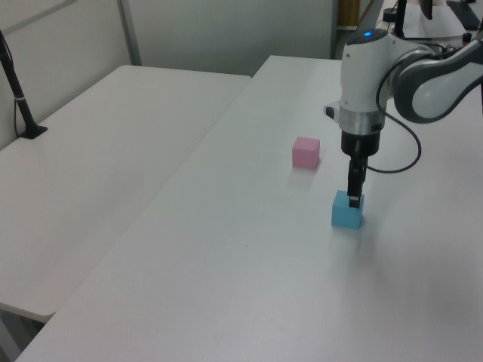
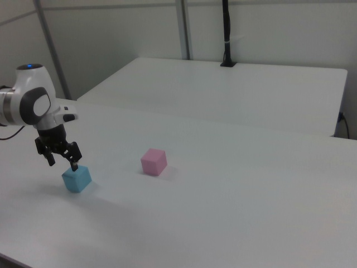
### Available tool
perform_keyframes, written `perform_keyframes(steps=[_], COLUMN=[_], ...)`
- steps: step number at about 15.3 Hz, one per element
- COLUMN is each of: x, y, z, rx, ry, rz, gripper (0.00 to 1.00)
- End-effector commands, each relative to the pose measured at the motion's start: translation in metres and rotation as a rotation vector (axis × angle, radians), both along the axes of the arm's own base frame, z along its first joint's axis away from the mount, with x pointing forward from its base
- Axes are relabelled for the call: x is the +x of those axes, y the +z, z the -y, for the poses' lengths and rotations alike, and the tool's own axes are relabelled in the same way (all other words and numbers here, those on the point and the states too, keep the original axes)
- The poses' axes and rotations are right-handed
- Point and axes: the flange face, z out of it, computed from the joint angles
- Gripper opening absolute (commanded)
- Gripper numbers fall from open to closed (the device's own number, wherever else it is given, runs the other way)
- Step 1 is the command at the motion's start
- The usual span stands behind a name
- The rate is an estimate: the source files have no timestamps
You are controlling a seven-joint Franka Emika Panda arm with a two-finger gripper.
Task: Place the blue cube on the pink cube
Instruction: 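Lower the open gripper around the light-blue cube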
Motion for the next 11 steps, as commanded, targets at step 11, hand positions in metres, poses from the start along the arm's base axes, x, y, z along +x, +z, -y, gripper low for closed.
perform_keyframes(steps=[11], x=[0.016], y=[-0.023], z=[0.011], rx=[0.017], ry=[-0.056], rz=[0.014], gripper=[1.00])
